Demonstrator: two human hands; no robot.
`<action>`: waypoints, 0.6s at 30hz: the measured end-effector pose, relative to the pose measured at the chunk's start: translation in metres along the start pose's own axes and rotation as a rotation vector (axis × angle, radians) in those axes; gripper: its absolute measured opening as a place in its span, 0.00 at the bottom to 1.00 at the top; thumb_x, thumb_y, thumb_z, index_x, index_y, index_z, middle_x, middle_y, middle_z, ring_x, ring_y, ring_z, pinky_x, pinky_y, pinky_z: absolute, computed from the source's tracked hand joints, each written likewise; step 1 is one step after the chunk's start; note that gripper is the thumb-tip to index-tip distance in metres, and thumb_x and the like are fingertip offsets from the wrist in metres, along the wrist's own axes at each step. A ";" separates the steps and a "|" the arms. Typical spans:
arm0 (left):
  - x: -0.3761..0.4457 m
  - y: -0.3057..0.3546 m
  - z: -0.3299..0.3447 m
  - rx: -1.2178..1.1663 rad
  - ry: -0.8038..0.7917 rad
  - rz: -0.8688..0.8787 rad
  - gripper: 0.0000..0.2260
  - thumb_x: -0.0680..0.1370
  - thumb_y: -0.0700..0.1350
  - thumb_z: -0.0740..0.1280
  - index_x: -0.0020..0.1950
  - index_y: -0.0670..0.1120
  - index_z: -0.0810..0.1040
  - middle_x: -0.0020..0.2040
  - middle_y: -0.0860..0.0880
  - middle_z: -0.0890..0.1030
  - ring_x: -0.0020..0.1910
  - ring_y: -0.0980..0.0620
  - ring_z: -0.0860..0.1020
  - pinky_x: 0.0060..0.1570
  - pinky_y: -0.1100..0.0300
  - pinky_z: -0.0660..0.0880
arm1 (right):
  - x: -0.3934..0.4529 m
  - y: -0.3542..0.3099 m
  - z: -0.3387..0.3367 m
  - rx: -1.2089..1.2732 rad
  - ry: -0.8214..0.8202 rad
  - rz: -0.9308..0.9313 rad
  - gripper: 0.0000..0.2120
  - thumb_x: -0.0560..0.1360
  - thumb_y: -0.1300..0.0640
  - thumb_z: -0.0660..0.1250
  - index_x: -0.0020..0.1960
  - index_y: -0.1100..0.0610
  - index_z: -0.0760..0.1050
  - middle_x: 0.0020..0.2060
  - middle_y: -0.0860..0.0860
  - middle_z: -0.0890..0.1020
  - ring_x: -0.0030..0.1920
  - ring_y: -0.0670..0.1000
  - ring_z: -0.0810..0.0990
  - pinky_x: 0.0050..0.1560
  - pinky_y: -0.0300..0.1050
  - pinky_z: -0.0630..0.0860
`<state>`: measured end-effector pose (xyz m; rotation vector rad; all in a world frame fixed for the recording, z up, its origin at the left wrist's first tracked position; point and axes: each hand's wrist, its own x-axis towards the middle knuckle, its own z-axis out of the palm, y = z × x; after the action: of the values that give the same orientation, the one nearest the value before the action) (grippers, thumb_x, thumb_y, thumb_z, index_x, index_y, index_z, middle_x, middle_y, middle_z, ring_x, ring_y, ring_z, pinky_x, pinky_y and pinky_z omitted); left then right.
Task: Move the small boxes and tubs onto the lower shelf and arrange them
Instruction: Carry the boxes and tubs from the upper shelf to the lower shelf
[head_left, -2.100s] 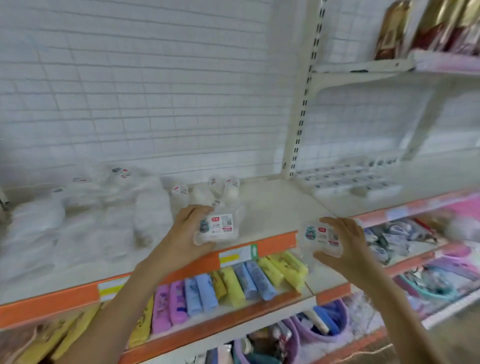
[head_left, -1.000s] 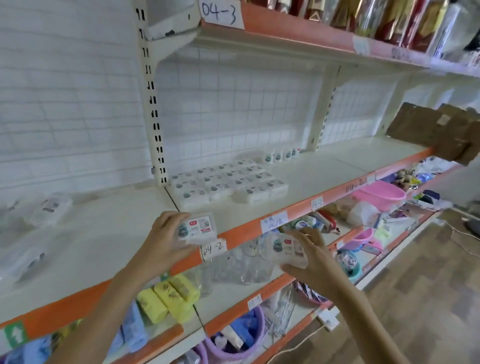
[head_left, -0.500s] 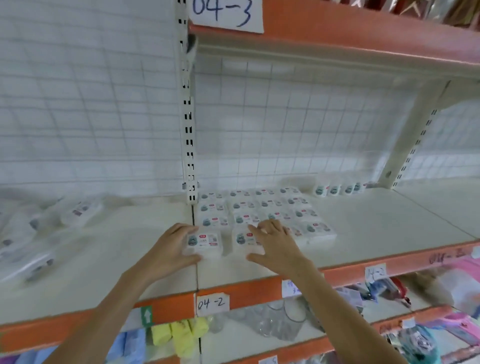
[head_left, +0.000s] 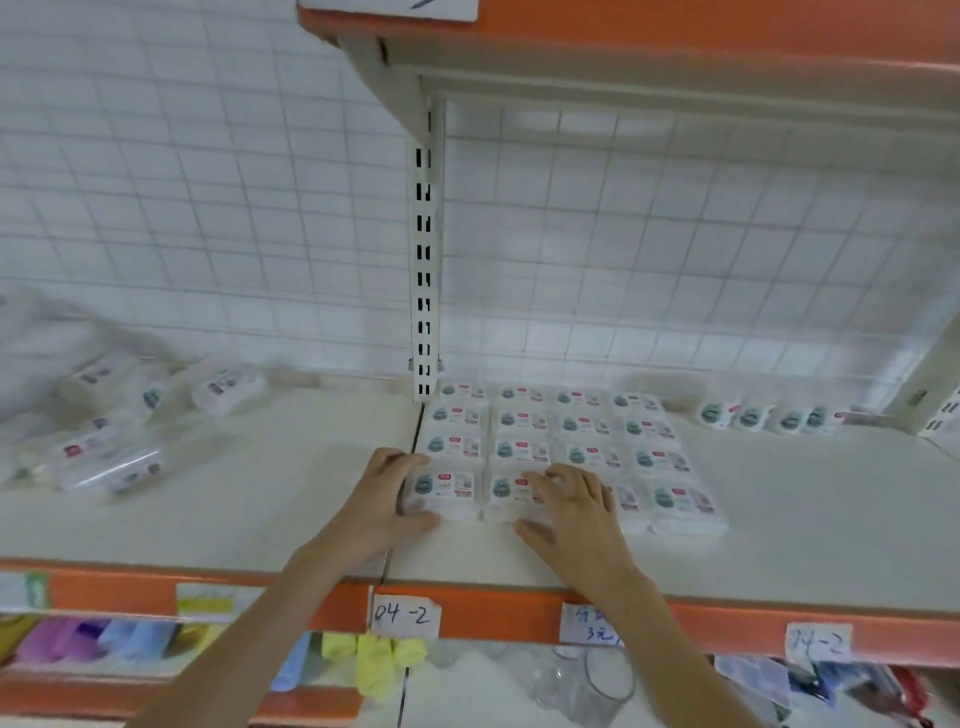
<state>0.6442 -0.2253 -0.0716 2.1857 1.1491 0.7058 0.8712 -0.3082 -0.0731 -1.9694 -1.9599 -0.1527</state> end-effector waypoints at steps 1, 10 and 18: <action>-0.001 0.002 0.001 -0.006 0.010 -0.012 0.35 0.62 0.56 0.68 0.67 0.44 0.68 0.56 0.51 0.63 0.57 0.56 0.67 0.61 0.67 0.66 | -0.001 0.001 0.001 0.030 0.000 0.002 0.21 0.66 0.47 0.71 0.57 0.53 0.77 0.53 0.55 0.77 0.55 0.60 0.77 0.55 0.57 0.72; 0.003 -0.002 0.011 0.021 0.079 -0.016 0.30 0.69 0.47 0.74 0.67 0.43 0.67 0.57 0.51 0.61 0.57 0.57 0.65 0.56 0.74 0.58 | -0.002 0.000 0.001 0.114 -0.008 0.026 0.24 0.73 0.50 0.67 0.67 0.54 0.69 0.65 0.54 0.69 0.67 0.58 0.64 0.68 0.52 0.58; 0.001 0.000 0.013 -0.012 0.051 -0.002 0.31 0.72 0.44 0.72 0.70 0.42 0.61 0.60 0.49 0.59 0.57 0.57 0.63 0.57 0.73 0.58 | -0.003 -0.008 -0.007 0.079 -0.007 0.067 0.31 0.67 0.39 0.60 0.67 0.53 0.68 0.63 0.52 0.71 0.66 0.56 0.66 0.66 0.52 0.62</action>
<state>0.6533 -0.2275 -0.0804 2.1675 1.1688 0.7698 0.8644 -0.3138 -0.0661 -1.9841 -1.8723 -0.0512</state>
